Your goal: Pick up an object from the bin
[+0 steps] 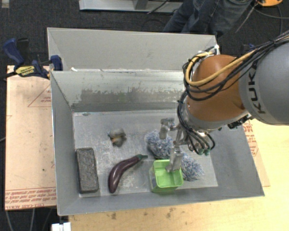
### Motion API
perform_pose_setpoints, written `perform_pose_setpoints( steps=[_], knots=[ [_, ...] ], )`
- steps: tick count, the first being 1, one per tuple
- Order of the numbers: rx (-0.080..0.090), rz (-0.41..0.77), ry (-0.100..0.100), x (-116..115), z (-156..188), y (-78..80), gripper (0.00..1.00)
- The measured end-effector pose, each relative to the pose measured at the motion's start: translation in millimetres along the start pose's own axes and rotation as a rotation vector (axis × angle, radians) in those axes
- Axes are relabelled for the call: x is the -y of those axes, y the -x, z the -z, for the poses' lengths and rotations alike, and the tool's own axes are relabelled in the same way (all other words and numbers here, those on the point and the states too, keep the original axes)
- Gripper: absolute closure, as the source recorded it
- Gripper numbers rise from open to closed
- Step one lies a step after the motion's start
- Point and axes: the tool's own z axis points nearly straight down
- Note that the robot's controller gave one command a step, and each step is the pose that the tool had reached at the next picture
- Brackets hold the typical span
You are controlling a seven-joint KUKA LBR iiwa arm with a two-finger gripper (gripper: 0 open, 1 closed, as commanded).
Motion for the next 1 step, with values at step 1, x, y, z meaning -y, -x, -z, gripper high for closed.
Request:
perform_pose_setpoints(
  steps=[1],
  knots=[
    [0.006,0.069,0.000,8.7,-41.2,11.2,0.00]
  ],
)
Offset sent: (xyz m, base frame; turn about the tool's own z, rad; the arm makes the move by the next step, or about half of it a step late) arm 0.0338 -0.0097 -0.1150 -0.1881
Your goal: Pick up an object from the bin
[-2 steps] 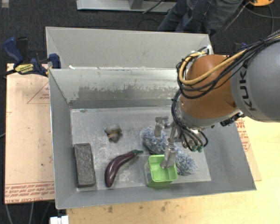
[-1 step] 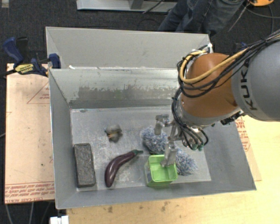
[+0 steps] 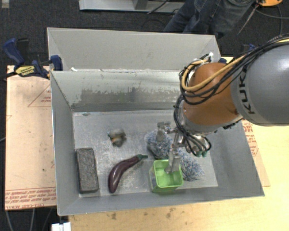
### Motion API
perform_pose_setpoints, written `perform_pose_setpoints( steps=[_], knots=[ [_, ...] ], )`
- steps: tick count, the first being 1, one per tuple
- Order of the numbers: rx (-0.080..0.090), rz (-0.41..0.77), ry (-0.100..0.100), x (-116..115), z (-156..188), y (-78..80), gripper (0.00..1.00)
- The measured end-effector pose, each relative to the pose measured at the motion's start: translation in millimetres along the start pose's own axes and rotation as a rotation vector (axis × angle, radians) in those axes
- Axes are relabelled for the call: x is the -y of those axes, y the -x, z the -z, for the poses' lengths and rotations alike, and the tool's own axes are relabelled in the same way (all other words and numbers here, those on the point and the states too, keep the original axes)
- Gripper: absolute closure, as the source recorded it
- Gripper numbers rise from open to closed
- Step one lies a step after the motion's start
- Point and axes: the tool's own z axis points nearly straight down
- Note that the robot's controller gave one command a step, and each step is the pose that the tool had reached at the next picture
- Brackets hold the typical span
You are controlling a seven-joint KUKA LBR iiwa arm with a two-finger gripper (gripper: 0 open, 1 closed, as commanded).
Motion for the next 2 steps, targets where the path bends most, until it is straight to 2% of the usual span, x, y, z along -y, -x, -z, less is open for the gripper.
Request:
perform_pose_setpoints(
  steps=[1,2],
  knots=[
    [0.005,0.117,0.003,0.6,-67.5,26.7,1.00],
    [0.005,0.117,0.003,0.6,-67.5,26.7,1.00]
  ],
)
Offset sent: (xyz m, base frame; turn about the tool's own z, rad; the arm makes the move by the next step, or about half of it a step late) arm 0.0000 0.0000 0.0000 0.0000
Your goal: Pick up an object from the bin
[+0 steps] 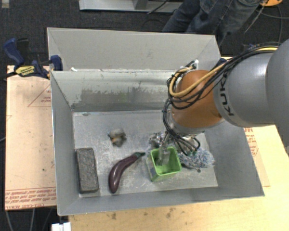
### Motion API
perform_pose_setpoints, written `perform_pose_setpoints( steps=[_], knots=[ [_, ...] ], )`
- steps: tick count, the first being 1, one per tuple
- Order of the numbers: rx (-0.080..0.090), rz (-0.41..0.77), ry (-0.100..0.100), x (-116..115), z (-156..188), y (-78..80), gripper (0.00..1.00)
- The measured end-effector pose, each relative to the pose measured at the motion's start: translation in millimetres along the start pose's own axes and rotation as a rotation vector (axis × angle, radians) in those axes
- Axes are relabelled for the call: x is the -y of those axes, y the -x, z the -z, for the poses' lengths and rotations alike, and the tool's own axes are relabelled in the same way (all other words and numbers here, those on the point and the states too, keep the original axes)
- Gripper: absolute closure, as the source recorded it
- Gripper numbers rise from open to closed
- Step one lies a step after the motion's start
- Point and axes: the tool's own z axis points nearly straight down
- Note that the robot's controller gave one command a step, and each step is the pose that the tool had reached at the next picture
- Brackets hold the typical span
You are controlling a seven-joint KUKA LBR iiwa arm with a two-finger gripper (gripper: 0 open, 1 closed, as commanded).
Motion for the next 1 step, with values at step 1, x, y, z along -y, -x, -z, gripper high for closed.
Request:
perform_pose_setpoints(
  steps=[1],
  knots=[
    [-0.003,0.037,0.004,17.0,-1.3,18.3,1.00]
  ],
)
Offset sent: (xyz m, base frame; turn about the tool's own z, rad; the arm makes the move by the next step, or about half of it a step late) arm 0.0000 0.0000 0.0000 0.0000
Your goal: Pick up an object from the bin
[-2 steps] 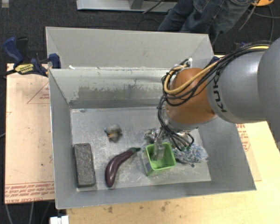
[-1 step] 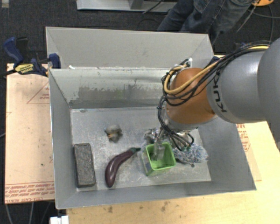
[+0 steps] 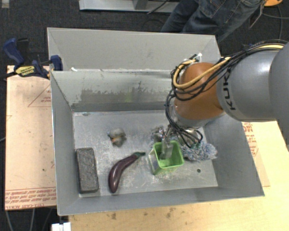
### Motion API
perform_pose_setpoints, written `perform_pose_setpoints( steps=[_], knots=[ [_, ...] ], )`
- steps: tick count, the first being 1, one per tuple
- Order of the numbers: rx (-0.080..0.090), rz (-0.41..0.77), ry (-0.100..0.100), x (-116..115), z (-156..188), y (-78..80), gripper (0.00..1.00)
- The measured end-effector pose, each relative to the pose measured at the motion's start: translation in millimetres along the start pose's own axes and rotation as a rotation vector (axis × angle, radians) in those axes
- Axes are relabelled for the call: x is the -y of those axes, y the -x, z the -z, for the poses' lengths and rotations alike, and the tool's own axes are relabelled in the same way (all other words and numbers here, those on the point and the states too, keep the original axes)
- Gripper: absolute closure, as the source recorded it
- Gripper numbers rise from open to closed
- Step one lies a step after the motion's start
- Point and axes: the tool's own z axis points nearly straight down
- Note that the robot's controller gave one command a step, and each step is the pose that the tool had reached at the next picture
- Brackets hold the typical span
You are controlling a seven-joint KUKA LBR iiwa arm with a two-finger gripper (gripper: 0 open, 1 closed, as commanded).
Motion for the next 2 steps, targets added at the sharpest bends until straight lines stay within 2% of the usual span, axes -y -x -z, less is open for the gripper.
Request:
perform_pose_setpoints(
  steps=[1,2],
  knots=[
    [0.000,0.000,0.000,0,0,0.0,1.00],
    [-0.005,0.022,-0.005,7,119,37.3,1.00]
  ],
)
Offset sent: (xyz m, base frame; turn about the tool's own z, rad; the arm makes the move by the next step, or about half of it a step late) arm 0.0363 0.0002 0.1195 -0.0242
